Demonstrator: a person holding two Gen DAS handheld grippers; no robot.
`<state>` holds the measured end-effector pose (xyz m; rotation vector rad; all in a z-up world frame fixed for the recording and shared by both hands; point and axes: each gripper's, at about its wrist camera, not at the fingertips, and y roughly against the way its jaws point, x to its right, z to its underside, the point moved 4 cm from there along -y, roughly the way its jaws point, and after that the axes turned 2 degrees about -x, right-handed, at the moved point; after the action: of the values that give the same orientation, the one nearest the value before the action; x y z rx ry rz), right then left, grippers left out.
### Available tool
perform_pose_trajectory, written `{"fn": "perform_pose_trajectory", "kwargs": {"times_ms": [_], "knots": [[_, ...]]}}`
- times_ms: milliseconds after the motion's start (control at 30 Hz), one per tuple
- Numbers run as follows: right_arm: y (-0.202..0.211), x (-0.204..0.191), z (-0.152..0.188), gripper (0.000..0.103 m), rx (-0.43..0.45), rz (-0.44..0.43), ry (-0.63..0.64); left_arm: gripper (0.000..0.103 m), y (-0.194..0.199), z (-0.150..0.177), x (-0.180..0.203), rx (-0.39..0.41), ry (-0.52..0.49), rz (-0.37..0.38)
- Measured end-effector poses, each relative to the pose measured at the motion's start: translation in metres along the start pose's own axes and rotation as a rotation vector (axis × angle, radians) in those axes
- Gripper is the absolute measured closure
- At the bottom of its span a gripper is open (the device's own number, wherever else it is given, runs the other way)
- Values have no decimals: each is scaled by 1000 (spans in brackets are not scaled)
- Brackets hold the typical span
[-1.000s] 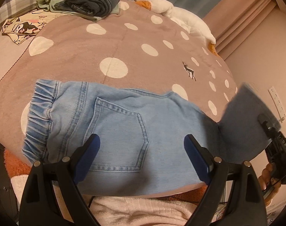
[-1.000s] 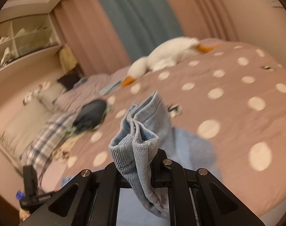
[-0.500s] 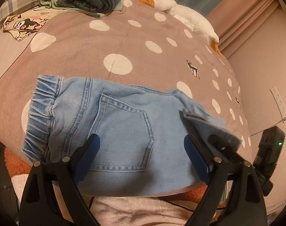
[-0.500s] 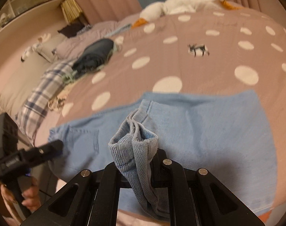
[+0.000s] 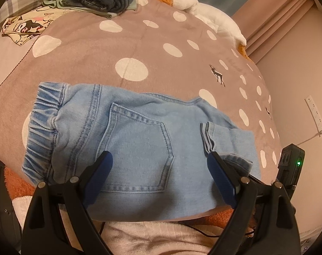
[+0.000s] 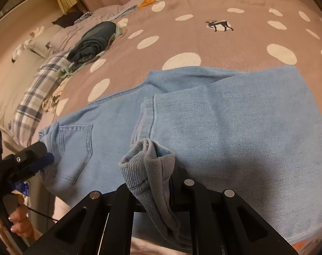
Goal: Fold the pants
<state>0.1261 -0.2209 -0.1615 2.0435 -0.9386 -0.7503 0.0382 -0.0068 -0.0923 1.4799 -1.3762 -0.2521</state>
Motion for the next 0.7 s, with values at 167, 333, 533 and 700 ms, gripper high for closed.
{"fn": "perform_pose_trajectory", "kwargs": {"times_ms": [167, 333, 533, 700], "knots": [[-2, -1, -2, 91, -4, 9, -7, 12, 0, 0, 1, 1, -2, 0], [2, -9, -2, 73, -18, -35, 24, 12, 5, -1, -1, 14, -5, -5], [25, -24, -8, 48, 33, -89, 78, 12, 9, -2, -4, 23, 0, -7], [42, -18, -16, 44, 117, -45, 77, 12, 8, -2, -4, 17, -6, -6]]}}
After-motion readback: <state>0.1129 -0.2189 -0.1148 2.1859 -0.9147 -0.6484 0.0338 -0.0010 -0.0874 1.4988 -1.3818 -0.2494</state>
